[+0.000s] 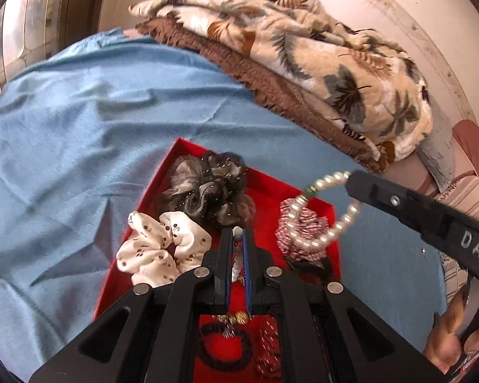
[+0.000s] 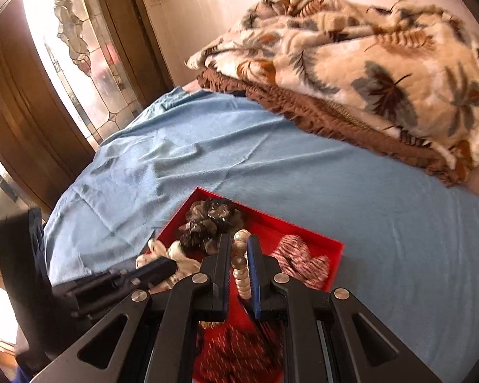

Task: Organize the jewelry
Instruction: 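Lower both bracelets into the tray and open both tools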

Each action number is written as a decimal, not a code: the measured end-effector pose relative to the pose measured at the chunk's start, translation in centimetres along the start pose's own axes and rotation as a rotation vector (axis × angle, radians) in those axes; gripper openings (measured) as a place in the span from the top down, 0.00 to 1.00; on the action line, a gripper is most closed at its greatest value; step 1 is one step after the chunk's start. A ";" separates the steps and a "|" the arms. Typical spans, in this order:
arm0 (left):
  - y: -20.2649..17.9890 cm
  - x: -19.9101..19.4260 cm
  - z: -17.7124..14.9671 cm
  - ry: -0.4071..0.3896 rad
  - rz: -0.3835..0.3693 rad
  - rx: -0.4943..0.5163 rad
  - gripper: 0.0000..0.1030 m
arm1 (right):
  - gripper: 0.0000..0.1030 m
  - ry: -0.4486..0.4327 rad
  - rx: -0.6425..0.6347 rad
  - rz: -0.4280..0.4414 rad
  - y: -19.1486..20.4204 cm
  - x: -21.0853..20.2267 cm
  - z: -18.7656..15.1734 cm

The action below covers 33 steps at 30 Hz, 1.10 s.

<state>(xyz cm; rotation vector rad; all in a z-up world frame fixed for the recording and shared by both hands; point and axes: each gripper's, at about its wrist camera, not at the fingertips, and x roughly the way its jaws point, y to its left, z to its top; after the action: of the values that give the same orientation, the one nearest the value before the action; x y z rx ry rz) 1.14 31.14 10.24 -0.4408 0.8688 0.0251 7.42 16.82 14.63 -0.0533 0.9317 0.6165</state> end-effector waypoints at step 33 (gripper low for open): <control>-2.3 -5.3 -3.0 -0.129 0.124 0.088 0.53 | 0.61 0.057 0.193 0.015 -5.8 1.6 -2.8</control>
<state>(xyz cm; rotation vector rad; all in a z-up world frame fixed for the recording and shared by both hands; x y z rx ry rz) -4.09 28.68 13.36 -0.2987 0.7659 0.1279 9.06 11.93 10.44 0.1093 1.0437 0.5392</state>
